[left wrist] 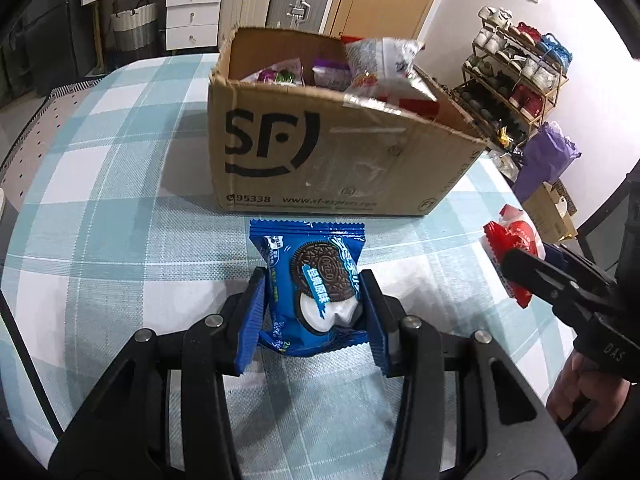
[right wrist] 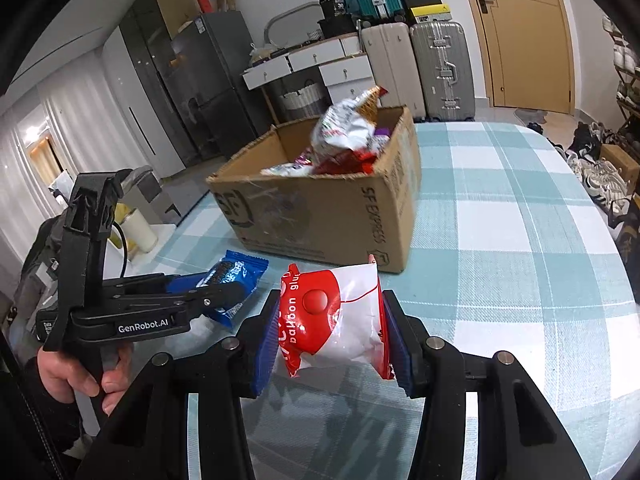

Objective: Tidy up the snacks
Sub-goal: 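Carry the Oreo pack and candy pack over the box with both tools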

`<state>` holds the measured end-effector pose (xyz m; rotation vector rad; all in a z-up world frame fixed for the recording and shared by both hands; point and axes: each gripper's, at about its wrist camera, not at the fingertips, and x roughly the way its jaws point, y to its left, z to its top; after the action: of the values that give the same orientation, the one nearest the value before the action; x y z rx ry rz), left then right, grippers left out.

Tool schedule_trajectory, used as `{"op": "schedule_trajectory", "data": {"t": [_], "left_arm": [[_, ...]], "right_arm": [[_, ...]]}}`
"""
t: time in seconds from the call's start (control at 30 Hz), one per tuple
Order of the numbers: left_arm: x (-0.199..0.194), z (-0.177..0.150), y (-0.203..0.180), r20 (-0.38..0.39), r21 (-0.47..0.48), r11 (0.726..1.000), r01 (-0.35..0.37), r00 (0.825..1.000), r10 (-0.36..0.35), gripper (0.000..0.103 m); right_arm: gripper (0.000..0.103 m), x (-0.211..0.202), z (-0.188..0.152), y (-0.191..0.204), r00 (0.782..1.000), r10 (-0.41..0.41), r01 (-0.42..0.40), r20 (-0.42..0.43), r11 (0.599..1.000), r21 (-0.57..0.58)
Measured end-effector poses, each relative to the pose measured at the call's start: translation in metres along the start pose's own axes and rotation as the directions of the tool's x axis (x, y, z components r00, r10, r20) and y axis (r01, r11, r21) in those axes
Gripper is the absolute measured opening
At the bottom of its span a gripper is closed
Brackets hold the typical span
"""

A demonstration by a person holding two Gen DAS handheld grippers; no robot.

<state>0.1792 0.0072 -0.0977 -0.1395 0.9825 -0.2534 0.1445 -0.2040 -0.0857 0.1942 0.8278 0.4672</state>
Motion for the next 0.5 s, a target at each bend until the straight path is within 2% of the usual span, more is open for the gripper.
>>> {"op": "schedule_trajectory", "data": {"t": [0.17, 0.5], "left_arm": [[-0.02, 0.0, -0.004, 0.013, -0.01, 1.0, -0.001, 1.0, 0.001, 0.042], [-0.068, 0.008, -0.006, 0.09, -0.017, 1.0, 0.009, 0.996, -0.007, 0.042]], "right_arm": [[0.048, -0.008, 0.008, 0.012, 1.0, 0.026, -0.026, 0.013, 0.999, -0.02], [0.048, -0.019, 0.039, 0.04, 0.996, 0.085, -0.081, 0.036, 0.992, -0.097]]}}
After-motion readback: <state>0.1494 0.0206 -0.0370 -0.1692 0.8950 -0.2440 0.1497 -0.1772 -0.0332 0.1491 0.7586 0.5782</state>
